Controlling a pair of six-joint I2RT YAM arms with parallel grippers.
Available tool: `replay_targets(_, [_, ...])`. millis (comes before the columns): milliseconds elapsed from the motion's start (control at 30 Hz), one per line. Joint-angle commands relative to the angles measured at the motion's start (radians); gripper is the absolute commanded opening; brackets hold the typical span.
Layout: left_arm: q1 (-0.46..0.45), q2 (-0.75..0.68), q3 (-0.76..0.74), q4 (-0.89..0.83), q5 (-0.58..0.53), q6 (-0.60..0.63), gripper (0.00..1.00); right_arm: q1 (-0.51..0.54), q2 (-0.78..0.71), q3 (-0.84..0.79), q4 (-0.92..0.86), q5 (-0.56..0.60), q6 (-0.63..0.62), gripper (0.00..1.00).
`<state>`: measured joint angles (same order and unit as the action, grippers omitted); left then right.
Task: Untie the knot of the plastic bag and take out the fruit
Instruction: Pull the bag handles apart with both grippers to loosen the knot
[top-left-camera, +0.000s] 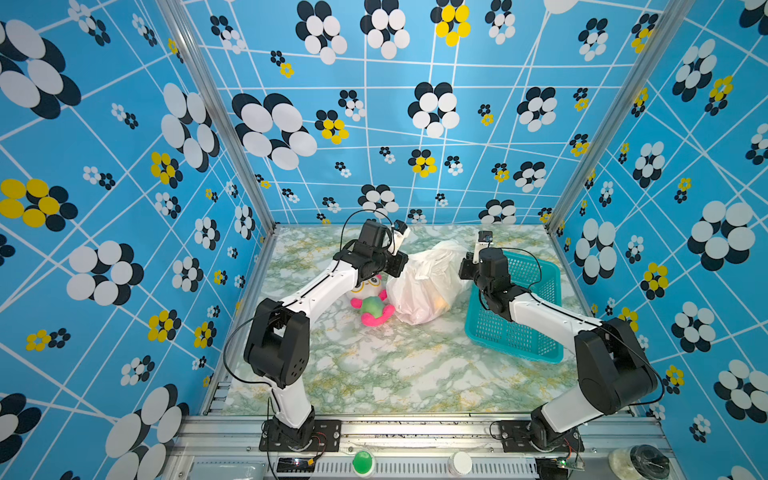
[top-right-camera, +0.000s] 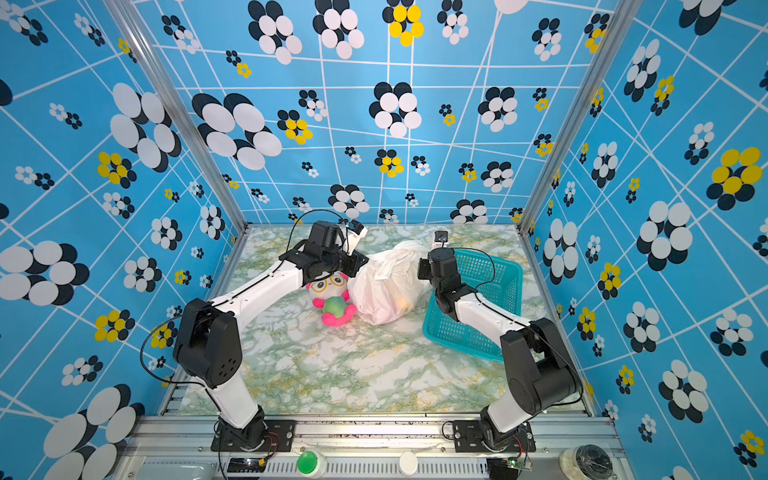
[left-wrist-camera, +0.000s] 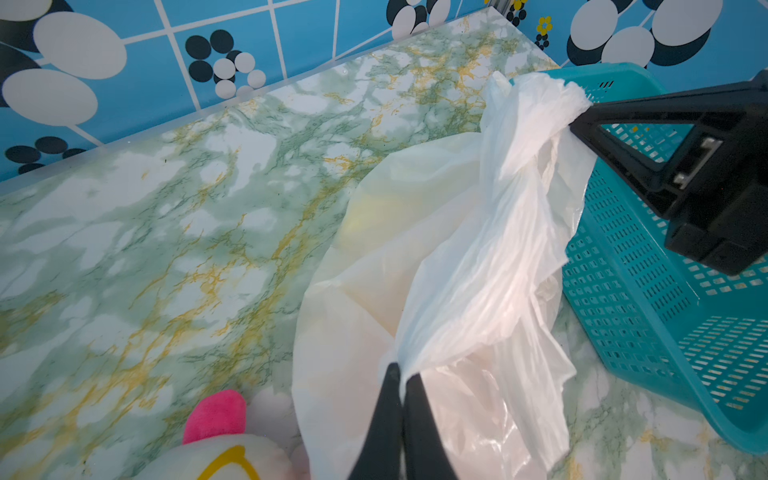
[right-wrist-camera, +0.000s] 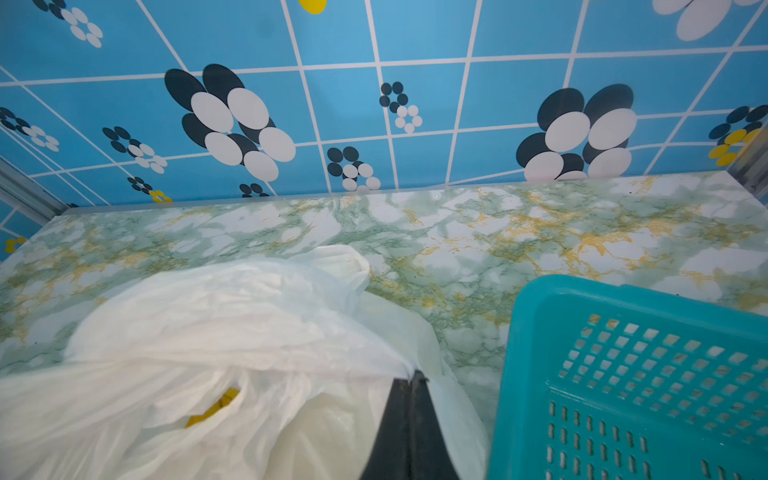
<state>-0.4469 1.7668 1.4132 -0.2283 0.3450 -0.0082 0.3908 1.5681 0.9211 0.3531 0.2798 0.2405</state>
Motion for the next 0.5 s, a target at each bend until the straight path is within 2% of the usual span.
replay_targets(0, [0.024,-0.049,-0.026,0.037,0.008,-0.026,0.00,-0.025,-0.036,-0.026,0.037,0.042,0.043,0.00])
replay_targets(467, [0.091,-0.107,-0.116,0.167,0.031,-0.113,0.00,-0.100,-0.059,-0.119,0.109,0.039,0.203,0.00])
